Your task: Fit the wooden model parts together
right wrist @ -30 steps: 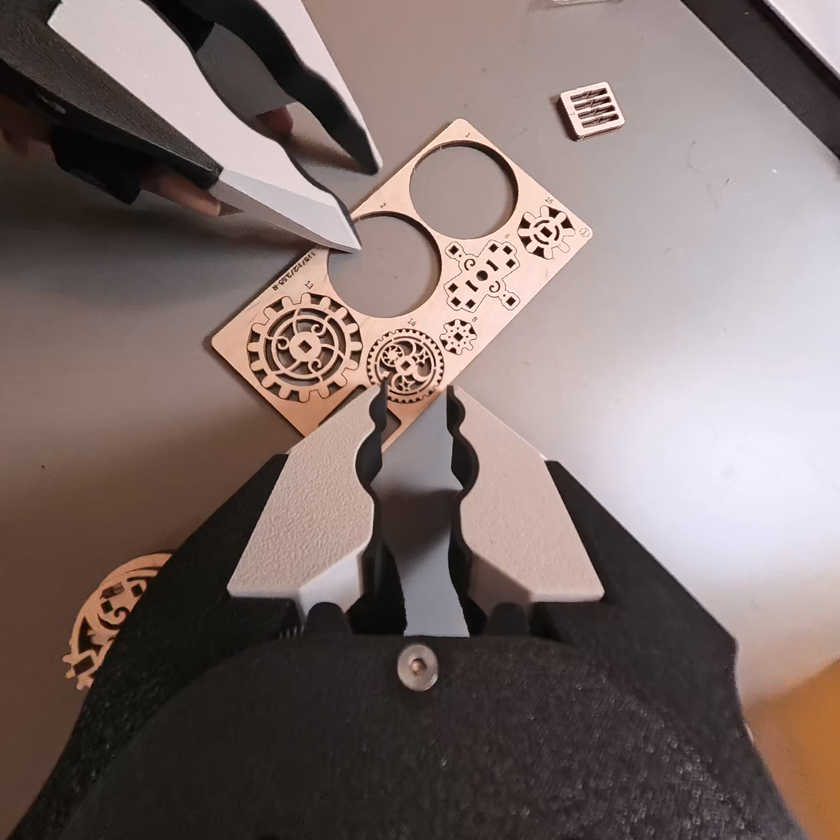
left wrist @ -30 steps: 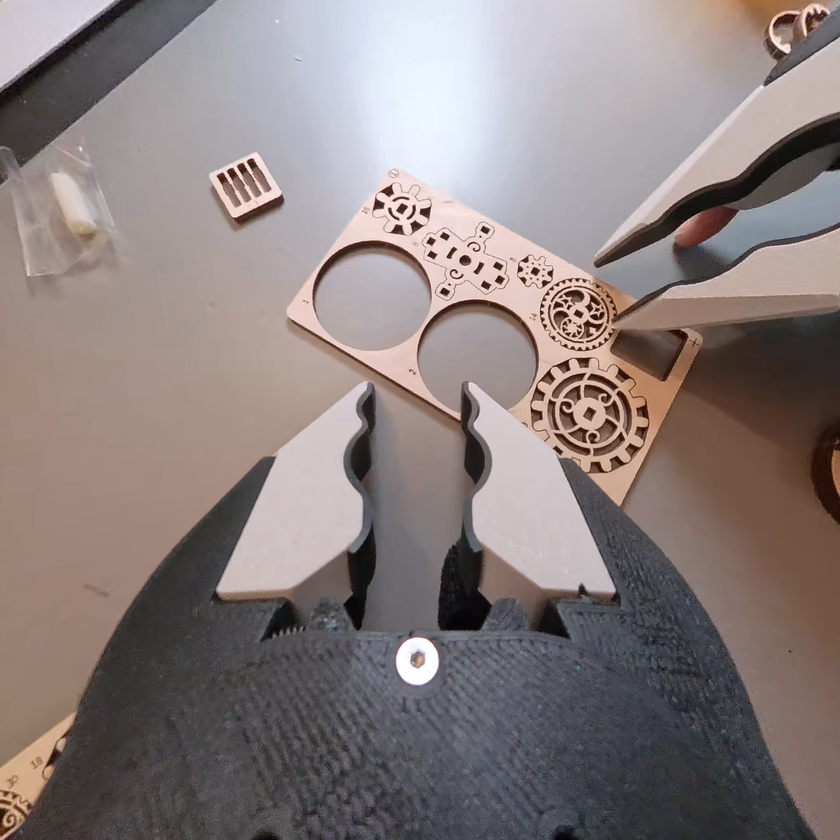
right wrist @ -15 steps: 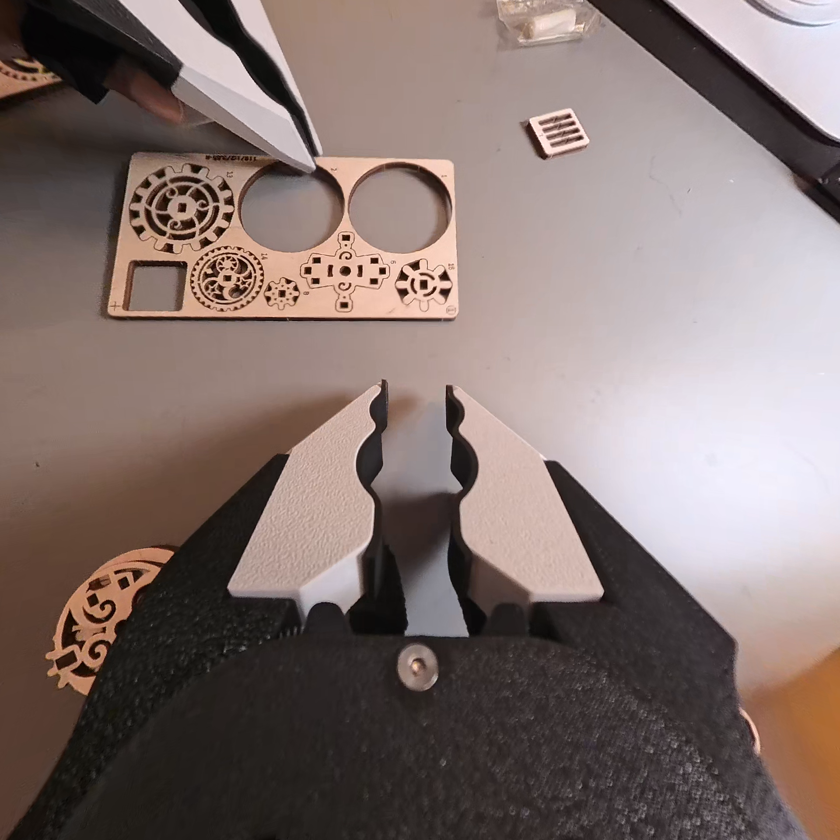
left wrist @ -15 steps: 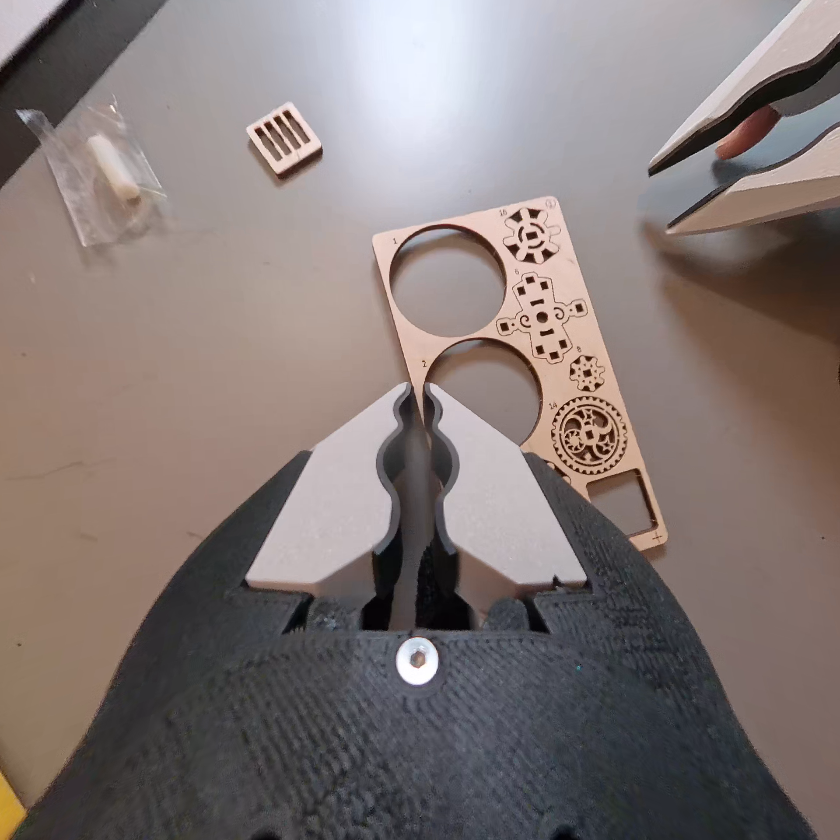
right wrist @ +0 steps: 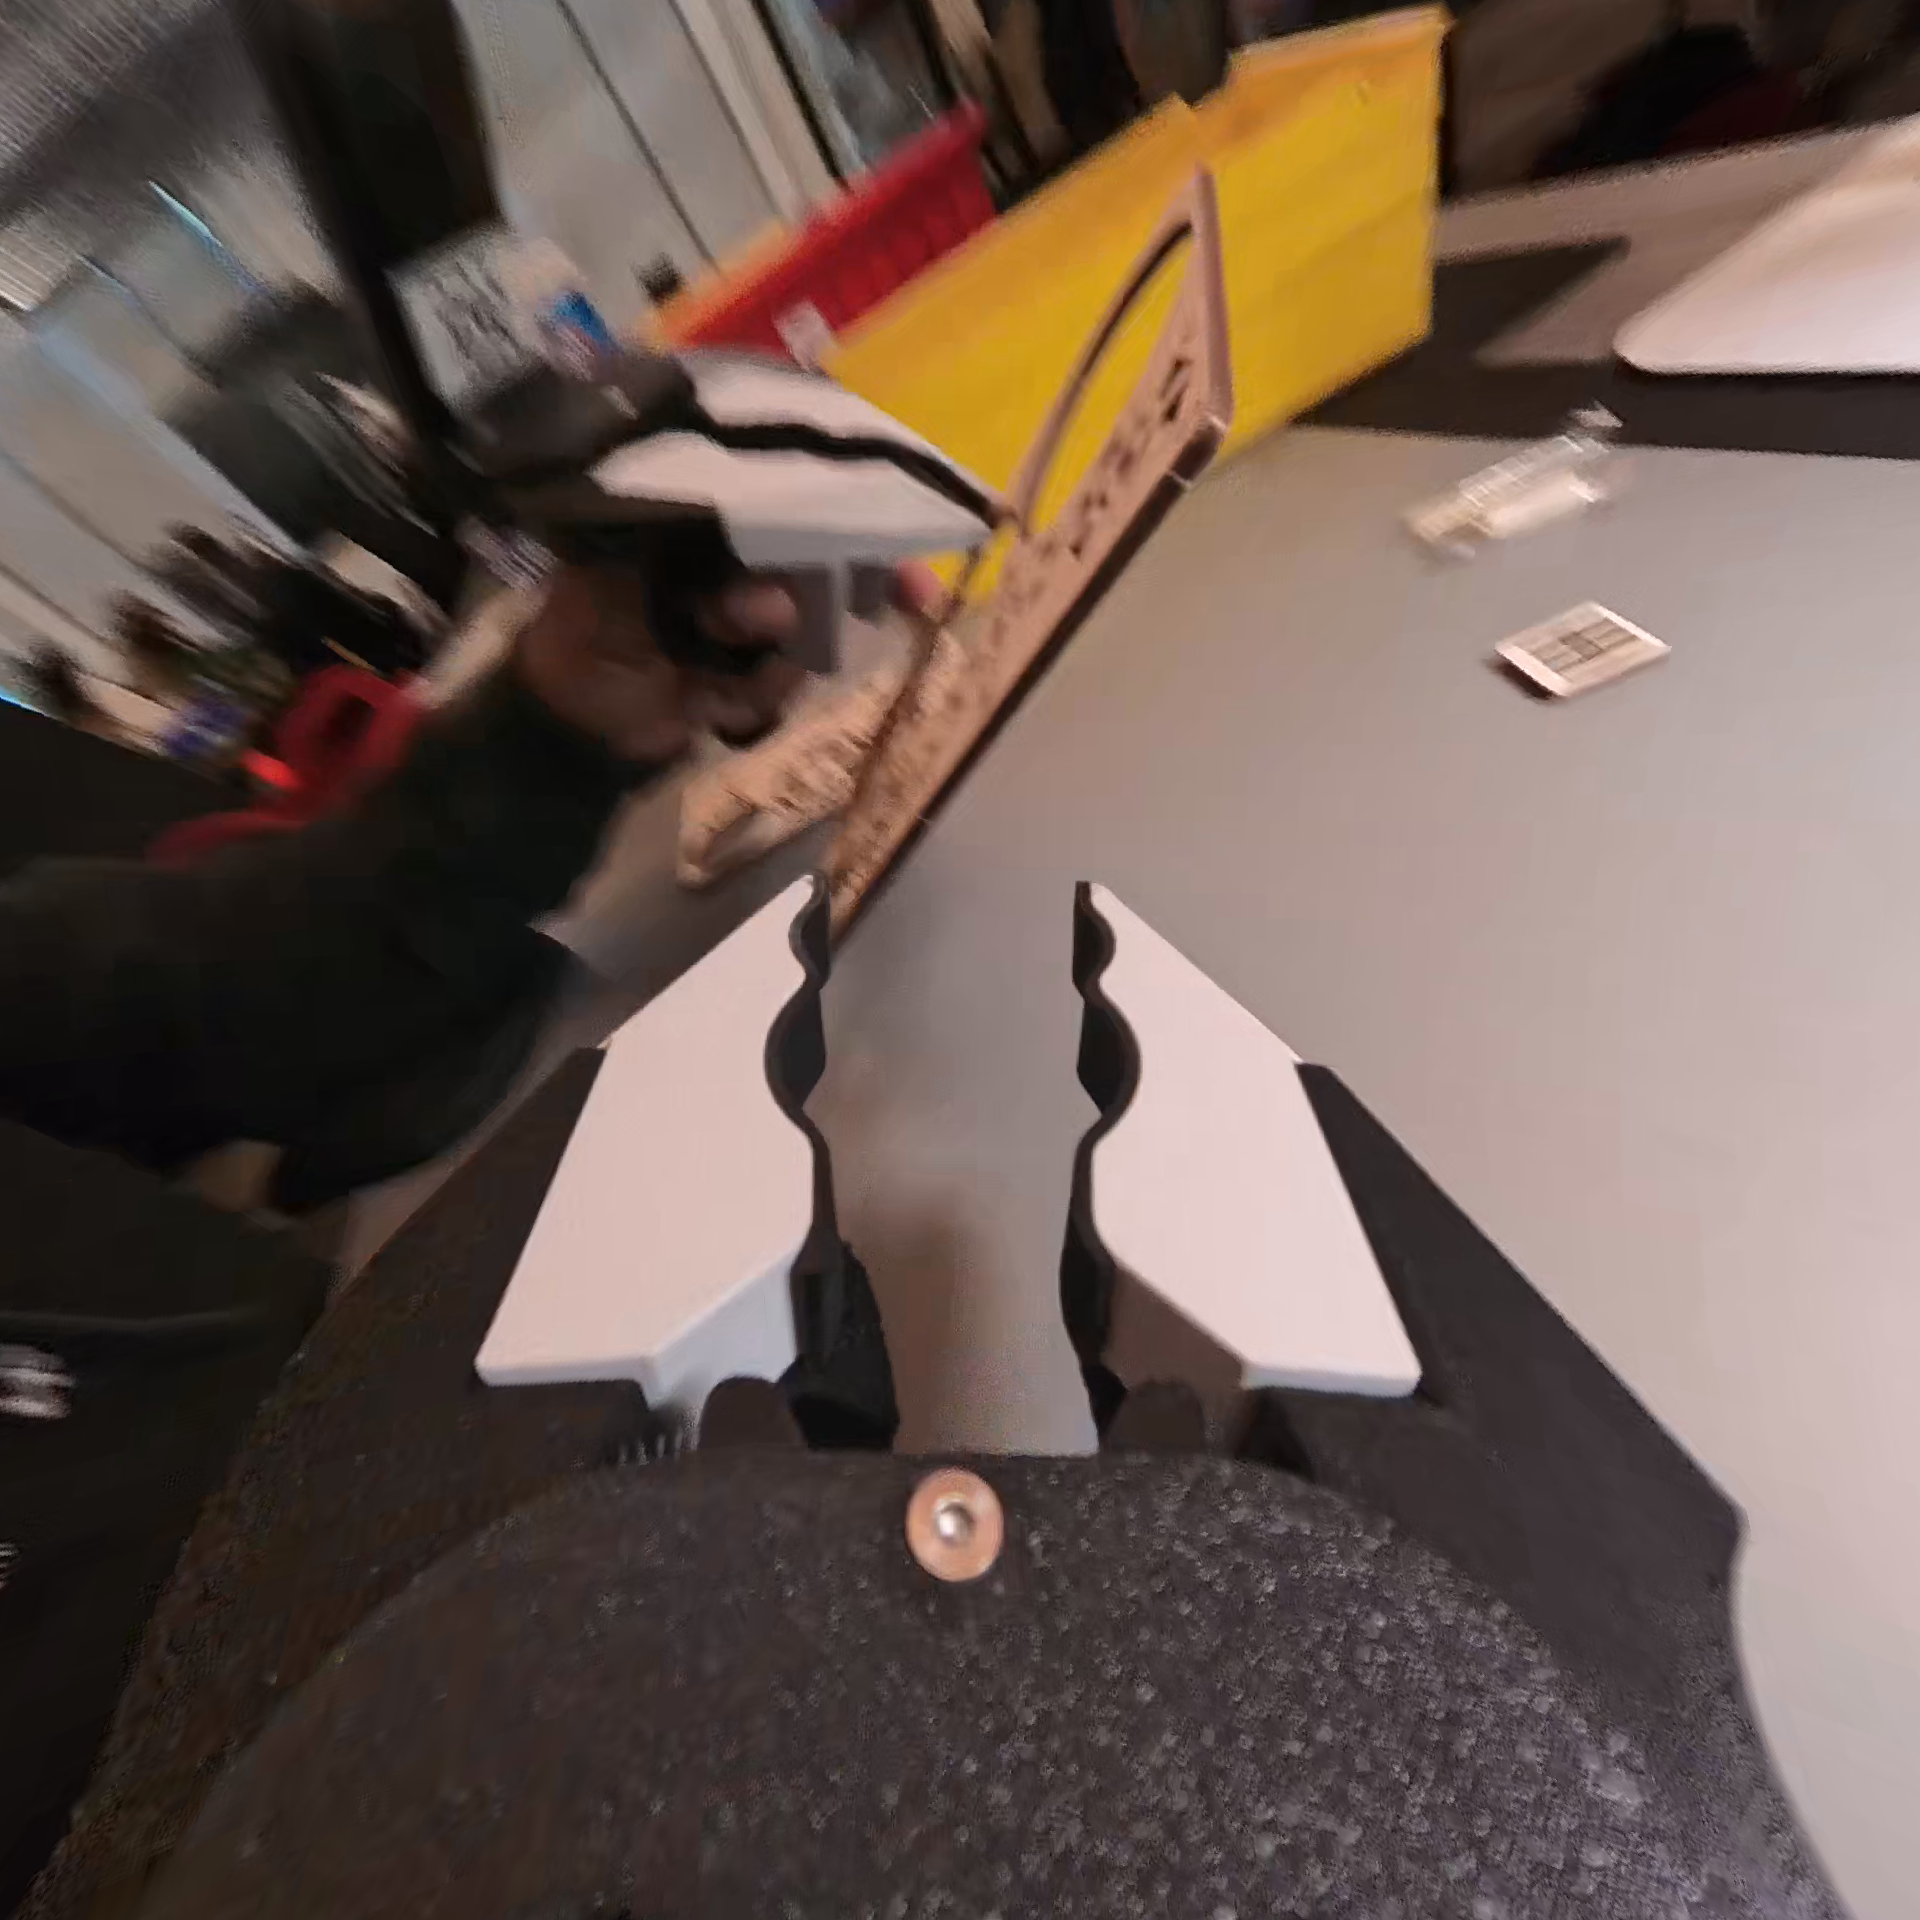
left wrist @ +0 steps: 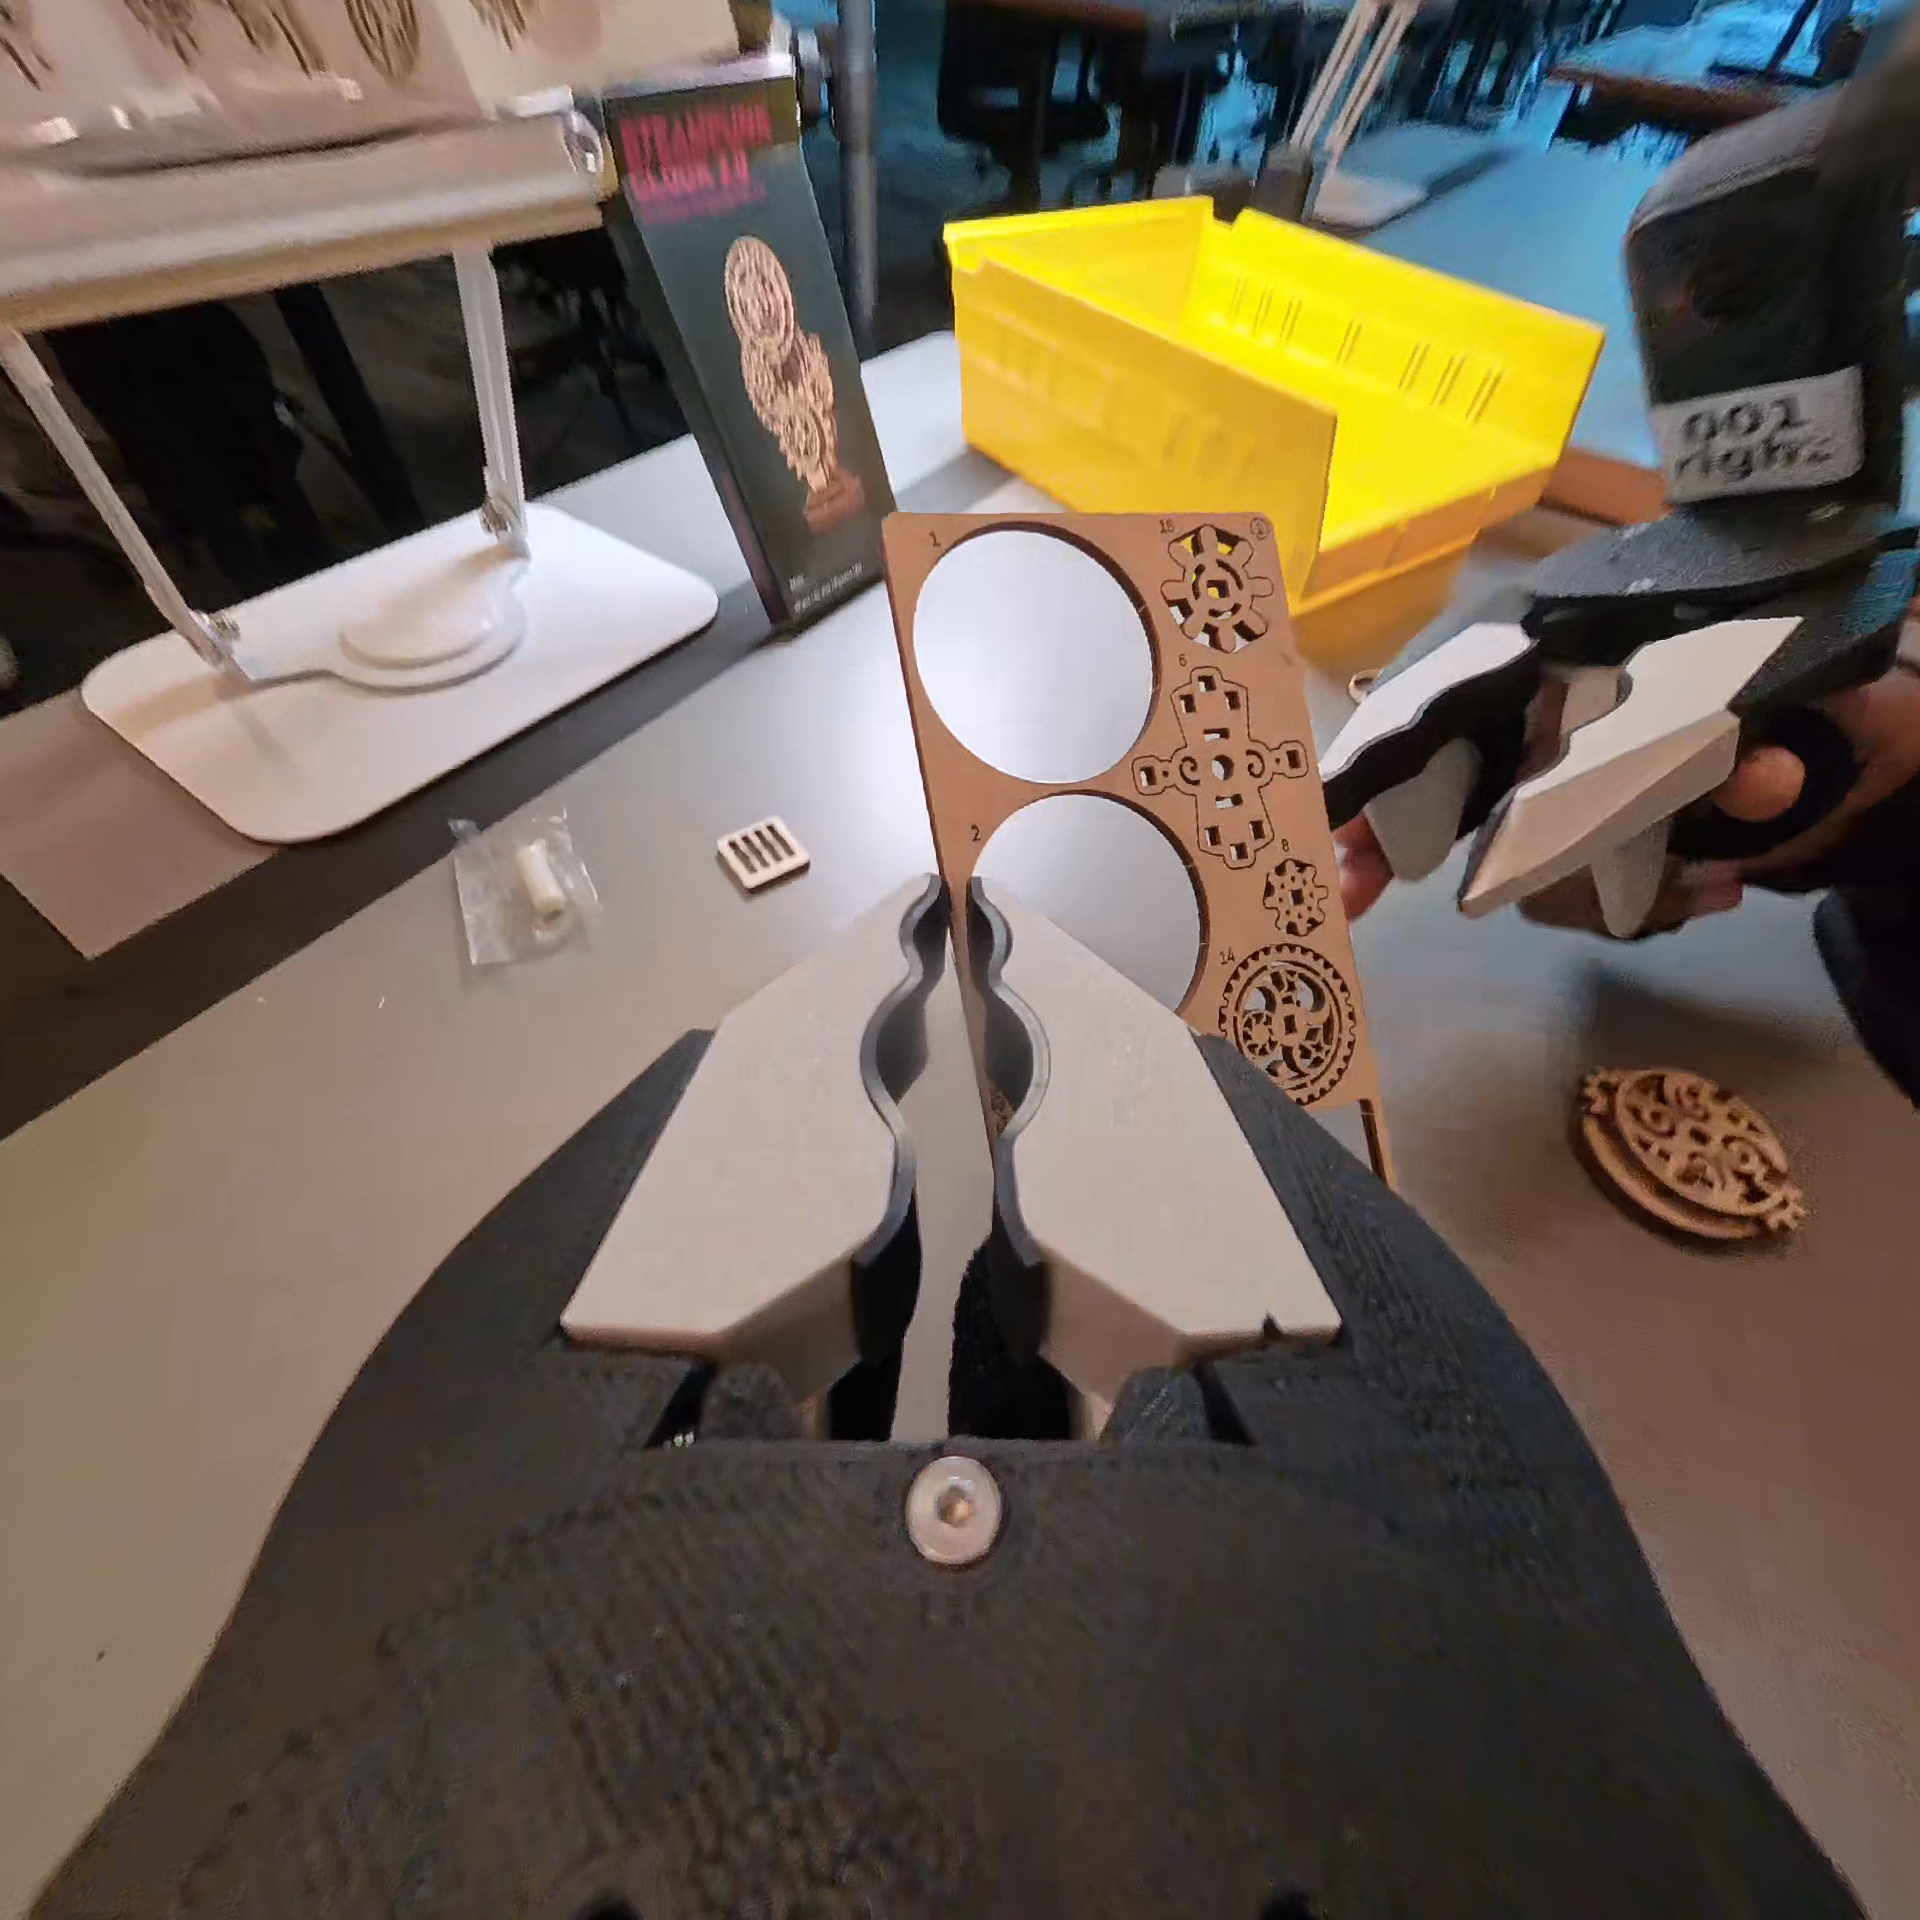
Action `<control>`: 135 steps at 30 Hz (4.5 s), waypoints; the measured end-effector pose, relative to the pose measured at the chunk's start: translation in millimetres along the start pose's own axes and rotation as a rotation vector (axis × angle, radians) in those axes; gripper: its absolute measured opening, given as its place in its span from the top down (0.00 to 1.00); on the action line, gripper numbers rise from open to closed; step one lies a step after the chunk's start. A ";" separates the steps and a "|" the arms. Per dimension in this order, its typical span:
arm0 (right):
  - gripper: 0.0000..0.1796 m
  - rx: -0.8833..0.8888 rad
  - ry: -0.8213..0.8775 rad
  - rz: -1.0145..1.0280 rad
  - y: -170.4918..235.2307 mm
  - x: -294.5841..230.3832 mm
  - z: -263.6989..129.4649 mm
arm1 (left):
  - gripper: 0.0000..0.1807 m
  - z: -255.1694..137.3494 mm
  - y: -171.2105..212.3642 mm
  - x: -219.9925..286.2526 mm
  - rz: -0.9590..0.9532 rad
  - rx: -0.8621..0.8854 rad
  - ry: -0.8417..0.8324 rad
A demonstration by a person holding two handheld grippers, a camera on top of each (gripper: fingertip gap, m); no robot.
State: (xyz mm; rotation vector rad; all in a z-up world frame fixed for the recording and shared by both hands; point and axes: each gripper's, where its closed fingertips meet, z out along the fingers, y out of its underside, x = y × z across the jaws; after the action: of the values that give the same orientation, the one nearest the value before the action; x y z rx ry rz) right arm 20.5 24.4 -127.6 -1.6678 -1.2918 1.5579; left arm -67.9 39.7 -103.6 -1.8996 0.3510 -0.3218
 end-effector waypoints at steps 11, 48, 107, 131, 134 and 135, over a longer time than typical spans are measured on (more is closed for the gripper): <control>1.00 0.163 -0.250 0.130 -40.2 -26.5 -23.6 | 0.76 -12.2 -23.7 43.0 -0.133 0.162 0.228; 0.73 -0.480 0.142 -0.572 38.7 23.6 8.8 | 1.00 -34.5 -15.0 10.1 -0.702 0.340 0.524; 0.94 0.156 -0.105 -0.071 -52.9 -38.9 -7.4 | 1.00 -26.8 -30.7 82.7 -0.524 0.270 0.629; 0.95 -0.012 0.065 -0.365 -38.5 -42.3 -2.3 | 1.00 -32.2 -44.4 82.9 -0.319 0.228 0.447; 0.95 0.025 0.090 -0.327 -45.3 -36.9 -4.4 | 1.00 -32.3 -44.8 87.5 -0.341 0.235 0.456; 0.94 0.026 0.105 -0.310 -45.8 -33.6 -4.4 | 1.00 -31.7 -44.6 90.2 -0.337 0.237 0.456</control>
State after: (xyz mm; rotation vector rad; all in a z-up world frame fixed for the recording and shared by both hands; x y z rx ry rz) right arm 15.2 14.8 -71.7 -1.4326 -1.3917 1.2830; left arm 6.6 -8.0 -46.1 -1.6354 0.2756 -0.9876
